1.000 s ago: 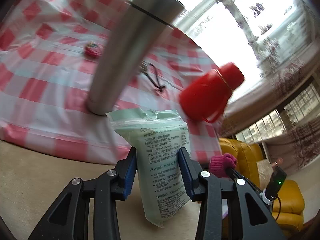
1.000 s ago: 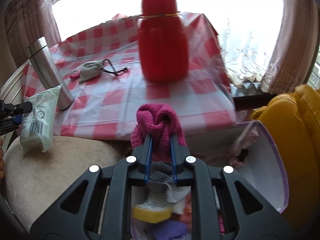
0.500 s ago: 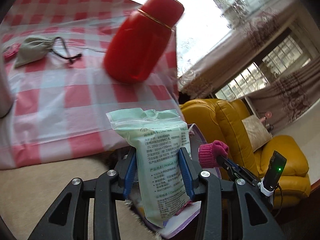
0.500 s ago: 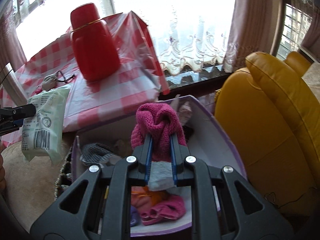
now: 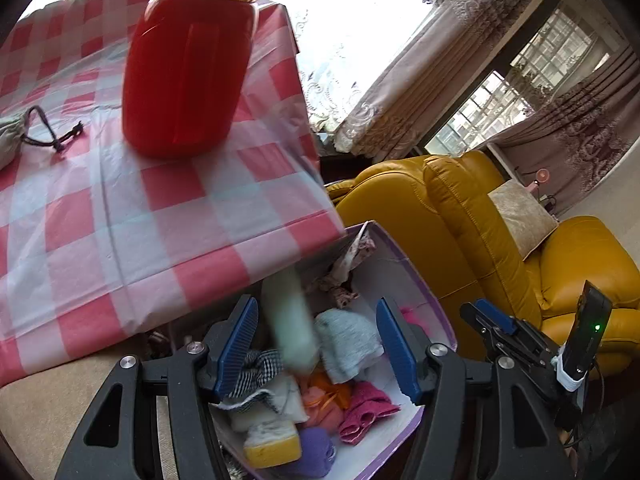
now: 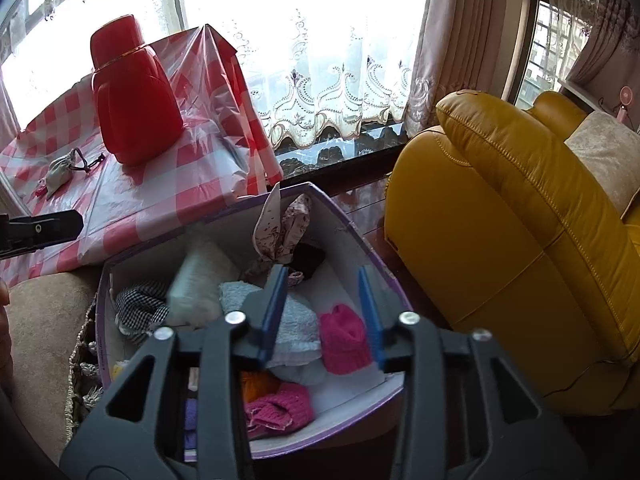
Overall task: Organize soft objects
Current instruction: 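Carry the pack and bootie to the white box and open both tools, then move both open tools back over the coin purse and pouch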
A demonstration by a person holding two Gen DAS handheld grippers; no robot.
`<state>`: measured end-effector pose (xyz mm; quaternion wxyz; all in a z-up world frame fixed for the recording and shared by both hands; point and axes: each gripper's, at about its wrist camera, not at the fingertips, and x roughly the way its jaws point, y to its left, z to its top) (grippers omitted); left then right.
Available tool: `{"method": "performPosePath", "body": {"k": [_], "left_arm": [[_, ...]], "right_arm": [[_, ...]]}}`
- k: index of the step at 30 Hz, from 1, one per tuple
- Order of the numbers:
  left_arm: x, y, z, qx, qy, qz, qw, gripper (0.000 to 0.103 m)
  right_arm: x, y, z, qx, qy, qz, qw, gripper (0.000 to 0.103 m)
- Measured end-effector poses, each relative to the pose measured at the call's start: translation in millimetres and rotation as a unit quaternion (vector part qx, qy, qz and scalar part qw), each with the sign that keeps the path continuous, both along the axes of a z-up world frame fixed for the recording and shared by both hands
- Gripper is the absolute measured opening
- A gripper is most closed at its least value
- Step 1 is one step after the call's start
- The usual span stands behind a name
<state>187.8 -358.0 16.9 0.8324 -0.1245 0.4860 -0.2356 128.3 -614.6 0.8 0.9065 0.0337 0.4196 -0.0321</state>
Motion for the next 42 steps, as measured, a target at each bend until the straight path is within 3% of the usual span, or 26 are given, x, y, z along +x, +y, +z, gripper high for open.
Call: {"method": "performPosePath", "body": {"k": [11, 18, 24, 28, 35, 39, 42], "left_arm": [[-21.6, 57.5, 9.4, 0.005, -0.005, 0.062, 0.998, 0.063], [-50.8, 127.5, 11.3, 0.015, -0.004, 0.133, 0.991, 0.063], [-73.9, 194.8, 7.5, -0.004, 0.005, 0.204, 0.979, 0.063], [-85.4, 227.0, 6.5, 0.003, 0.006, 0.24, 0.9709, 0.063], [-97.9, 277.5, 7.5, 0.026, 0.004, 0.299, 0.9539, 0.063], [-98.7, 299.2, 7.2, 0.039, 0.003, 0.315, 0.9484, 0.063], [-96.5, 317.4, 4.7, 0.042, 0.009, 0.329, 0.9434, 0.063]], "right_arm": [[2.6, 54.6, 0.9, 0.003, 0.009, 0.07, 0.998, 0.056], [3.3, 102.3, -2.8, -0.004, 0.023, 0.121, 0.992, 0.058], [1.2, 154.3, 2.9, -0.012, 0.027, 0.17, 0.985, 0.06], [1.9, 191.5, 9.5, -0.018, 0.02, 0.205, 0.978, 0.069], [12.4, 250.2, 8.1, -0.008, 0.024, 0.243, 0.97, 0.069], [19.9, 280.0, 7.5, 0.0, 0.025, 0.257, 0.966, 0.069], [26.2, 303.5, 6.7, -0.02, 0.023, 0.272, 0.962, 0.07]]}}
